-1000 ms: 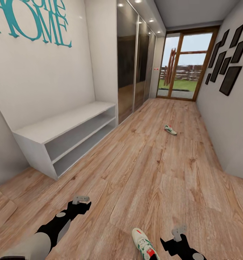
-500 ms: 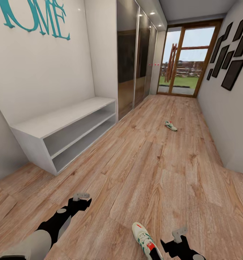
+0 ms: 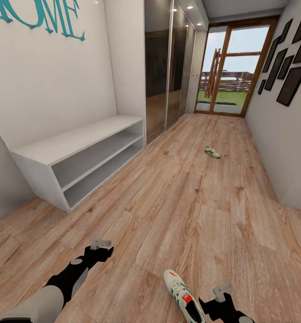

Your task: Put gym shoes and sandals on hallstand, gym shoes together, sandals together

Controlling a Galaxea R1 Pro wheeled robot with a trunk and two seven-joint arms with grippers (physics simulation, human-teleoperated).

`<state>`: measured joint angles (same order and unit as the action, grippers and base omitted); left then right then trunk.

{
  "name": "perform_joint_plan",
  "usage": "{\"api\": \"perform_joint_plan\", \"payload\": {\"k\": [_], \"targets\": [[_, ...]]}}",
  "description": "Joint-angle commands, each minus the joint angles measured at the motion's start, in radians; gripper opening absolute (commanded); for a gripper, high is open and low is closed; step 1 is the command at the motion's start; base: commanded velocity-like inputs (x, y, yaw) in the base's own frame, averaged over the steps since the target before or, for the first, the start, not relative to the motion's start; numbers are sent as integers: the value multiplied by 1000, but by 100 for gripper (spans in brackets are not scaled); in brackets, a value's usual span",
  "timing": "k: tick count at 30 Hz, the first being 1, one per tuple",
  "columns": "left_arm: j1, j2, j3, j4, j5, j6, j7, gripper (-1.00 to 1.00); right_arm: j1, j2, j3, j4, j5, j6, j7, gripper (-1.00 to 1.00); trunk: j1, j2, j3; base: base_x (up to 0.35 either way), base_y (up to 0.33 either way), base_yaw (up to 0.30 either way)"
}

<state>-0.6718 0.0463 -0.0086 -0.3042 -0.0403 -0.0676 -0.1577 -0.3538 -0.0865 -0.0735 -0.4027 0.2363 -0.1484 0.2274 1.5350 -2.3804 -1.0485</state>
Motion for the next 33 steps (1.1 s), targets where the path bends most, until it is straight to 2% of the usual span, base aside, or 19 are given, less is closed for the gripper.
{"api": "perform_joint_plan", "payload": {"k": [1,9,10,14,21,31,33], "targets": [[-1,0,-1,1,-5,-4,-2,100,-1,1,-8,0,10,-4,7,100,0,-1,-1,0,0,0],[-1,0,-1,0,-6,-6,-3,100,-1,2,-1,38,36,-3,8,100,0,-1,-2,0,0,0],[-1,0,-1,0,-6,-6,-8,100,-1,3,0,51,65,-4,8,100,0,-1,-2,0,0,0],[-1,0,-1,-1,-6,-6,-34,100,-1,3,1,56,91,-6,8,100,0,-1,-2,0,0,0],[1,2,-1,-8,-7,-4,-75,100,-1,4,1,59,101,-6,8,100,0,-1,-2,0,0,0],[2,3,-1,-17,-7,-2,-88,100,-1,4,1,59,104,-7,8,100,0,-1,-6,0,0,2],[2,3,-1,-17,-7,-2,-89,100,-1,4,1,59,104,-7,8,100,8,-15,-14,0,0,42]]}}
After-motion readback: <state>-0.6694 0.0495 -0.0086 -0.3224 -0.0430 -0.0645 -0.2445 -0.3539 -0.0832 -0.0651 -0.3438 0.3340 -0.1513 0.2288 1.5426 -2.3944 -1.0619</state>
